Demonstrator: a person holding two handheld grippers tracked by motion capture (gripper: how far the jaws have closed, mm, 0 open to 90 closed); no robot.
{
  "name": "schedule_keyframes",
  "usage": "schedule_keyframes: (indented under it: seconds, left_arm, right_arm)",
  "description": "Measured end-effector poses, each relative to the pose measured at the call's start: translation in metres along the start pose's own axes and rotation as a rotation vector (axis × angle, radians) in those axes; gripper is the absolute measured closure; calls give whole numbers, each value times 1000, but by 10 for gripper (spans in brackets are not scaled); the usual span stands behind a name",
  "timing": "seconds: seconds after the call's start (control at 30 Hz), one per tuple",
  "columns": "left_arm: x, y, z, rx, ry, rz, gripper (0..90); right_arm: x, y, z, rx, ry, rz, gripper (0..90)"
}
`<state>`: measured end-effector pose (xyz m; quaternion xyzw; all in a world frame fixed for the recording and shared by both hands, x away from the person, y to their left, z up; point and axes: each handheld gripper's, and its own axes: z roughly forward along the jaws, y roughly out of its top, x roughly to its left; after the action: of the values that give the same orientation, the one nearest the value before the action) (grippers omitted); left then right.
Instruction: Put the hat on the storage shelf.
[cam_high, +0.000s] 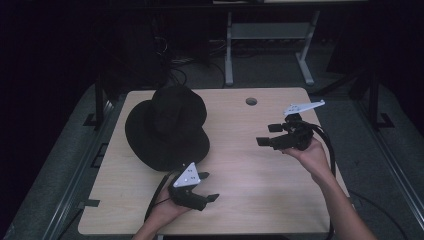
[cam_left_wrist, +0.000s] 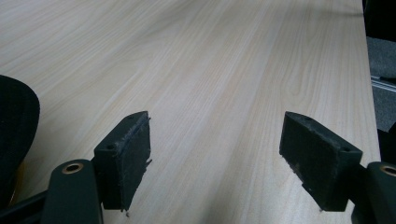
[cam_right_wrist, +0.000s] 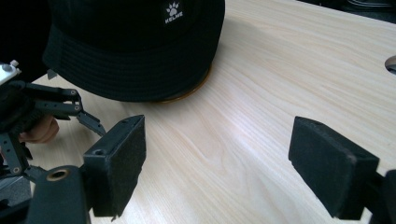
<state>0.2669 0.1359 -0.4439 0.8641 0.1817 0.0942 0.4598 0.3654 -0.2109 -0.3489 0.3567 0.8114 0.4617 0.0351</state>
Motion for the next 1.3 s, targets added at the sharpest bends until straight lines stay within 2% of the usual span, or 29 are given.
schedule_keyframes:
  seconds: [0.43, 1.3]
  left_arm:
    - [0, 0, 1, -9, 4, -11, 234]
    - [0, 0, 0, -1, 11, -15, 217]
  right_arm:
    - [-4, -34, 1, 23, 19, 31, 180]
    - [-8, -92, -14, 17, 0, 88, 180]
